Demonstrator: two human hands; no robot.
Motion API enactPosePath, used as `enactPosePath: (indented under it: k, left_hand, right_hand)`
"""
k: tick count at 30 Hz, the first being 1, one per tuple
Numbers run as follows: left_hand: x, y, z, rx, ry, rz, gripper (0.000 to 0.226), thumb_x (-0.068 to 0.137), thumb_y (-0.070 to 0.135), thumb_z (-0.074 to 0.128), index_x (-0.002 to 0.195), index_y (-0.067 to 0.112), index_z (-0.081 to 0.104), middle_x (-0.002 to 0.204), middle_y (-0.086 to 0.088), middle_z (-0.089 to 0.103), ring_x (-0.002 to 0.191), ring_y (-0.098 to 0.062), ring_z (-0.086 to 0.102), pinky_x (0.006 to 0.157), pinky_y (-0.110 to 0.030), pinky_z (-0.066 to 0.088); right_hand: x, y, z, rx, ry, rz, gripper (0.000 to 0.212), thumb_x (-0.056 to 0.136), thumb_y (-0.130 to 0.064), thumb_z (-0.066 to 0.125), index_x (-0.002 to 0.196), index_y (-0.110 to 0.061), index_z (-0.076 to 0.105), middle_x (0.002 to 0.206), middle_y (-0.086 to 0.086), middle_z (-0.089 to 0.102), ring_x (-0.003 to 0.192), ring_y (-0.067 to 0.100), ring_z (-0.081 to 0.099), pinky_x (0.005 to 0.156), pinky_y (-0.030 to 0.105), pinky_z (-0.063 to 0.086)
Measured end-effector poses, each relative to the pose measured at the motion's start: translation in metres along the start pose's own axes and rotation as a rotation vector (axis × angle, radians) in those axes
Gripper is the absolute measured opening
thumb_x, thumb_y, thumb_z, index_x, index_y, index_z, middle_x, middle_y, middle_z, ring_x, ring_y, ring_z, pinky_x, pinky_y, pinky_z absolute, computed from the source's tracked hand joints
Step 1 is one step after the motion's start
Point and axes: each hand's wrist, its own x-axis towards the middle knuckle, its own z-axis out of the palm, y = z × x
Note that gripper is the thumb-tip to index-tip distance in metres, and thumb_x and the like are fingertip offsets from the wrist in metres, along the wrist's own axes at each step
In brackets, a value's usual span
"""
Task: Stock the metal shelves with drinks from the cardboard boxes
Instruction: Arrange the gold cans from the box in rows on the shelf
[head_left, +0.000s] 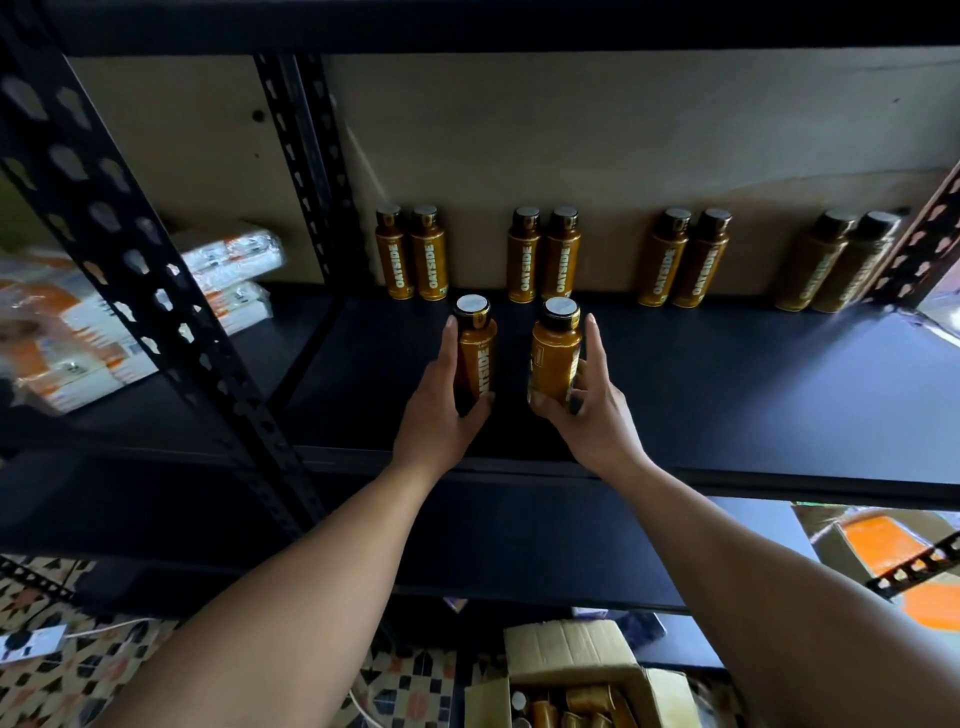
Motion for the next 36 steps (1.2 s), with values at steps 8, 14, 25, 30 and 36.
enactPosePath:
  k: [8, 14, 25, 30, 36]
  left_hand:
    - [-0.0012, 0.0017, -0.002, -0.005, -0.037, 0.012, 0.104, 0.095, 0.038, 0.068, 0.146, 0.06, -0.02, 0.164, 0.004, 0.025, 0.146, -0.014, 0.031, 0.109, -0.029, 0.031]
    - [-0.0002, 0.0028, -0.0026, 0.012, -0.067, 0.0, 0.103, 0.095, 0.04, 0.067, 0.143, 0.063, -0.022, 0.162, 0.002, 0.03, 0.144, -0.02, 0.037, 0.106, -0.031, 0.034]
    - [-0.0028, 0.0072, -0.0038, 0.087, -0.117, 0.038, 0.104, 0.094, 0.05, 0.065, 0.141, 0.065, -0.026, 0.161, 0.005, 0.036, 0.139, -0.025, 0.048, 0.108, -0.049, 0.046]
    - [-0.002, 0.0044, -0.0033, 0.084, -0.109, 0.042, 0.104, 0.093, 0.05, 0.065, 0.144, 0.063, -0.025, 0.161, 0.0, 0.034, 0.14, -0.025, 0.045, 0.108, -0.048, 0.045]
    - [-0.0027, 0.0057, -0.0031, 0.11, -0.096, 0.042, 0.105, 0.095, 0.049, 0.064, 0.142, 0.062, -0.028, 0.163, 0.002, 0.03, 0.142, -0.026, 0.044, 0.107, -0.048, 0.043]
  right_hand:
    - [-0.0001, 0.0014, -0.0011, -0.005, -0.031, -0.015, 0.118, 0.087, -0.029, 0.079, 0.155, -0.057, -0.014, 0.161, -0.009, 0.038, 0.141, 0.017, 0.046, 0.111, 0.047, 0.045]
    - [0.0002, -0.0008, -0.0015, -0.011, -0.026, 0.024, 0.116, 0.088, -0.033, 0.08, 0.153, -0.059, -0.013, 0.14, -0.008, 0.062, 0.124, 0.013, 0.062, 0.105, 0.039, 0.05]
    - [-0.0005, -0.002, 0.0, -0.038, -0.093, -0.005, 0.113, 0.091, -0.038, 0.077, 0.146, -0.066, -0.018, 0.145, -0.018, 0.058, 0.126, 0.014, 0.061, 0.099, 0.03, 0.046]
    - [-0.0023, -0.0048, -0.0002, -0.067, -0.087, -0.037, 0.117, 0.09, -0.039, 0.078, 0.15, -0.06, -0.02, 0.149, -0.015, 0.055, 0.129, 0.014, 0.059, 0.106, 0.037, 0.049]
    - [-0.004, -0.0079, -0.0002, -0.097, -0.087, -0.076, 0.114, 0.092, -0.033, 0.077, 0.149, -0.065, -0.016, 0.151, -0.011, 0.053, 0.132, 0.015, 0.058, 0.109, 0.043, 0.049]
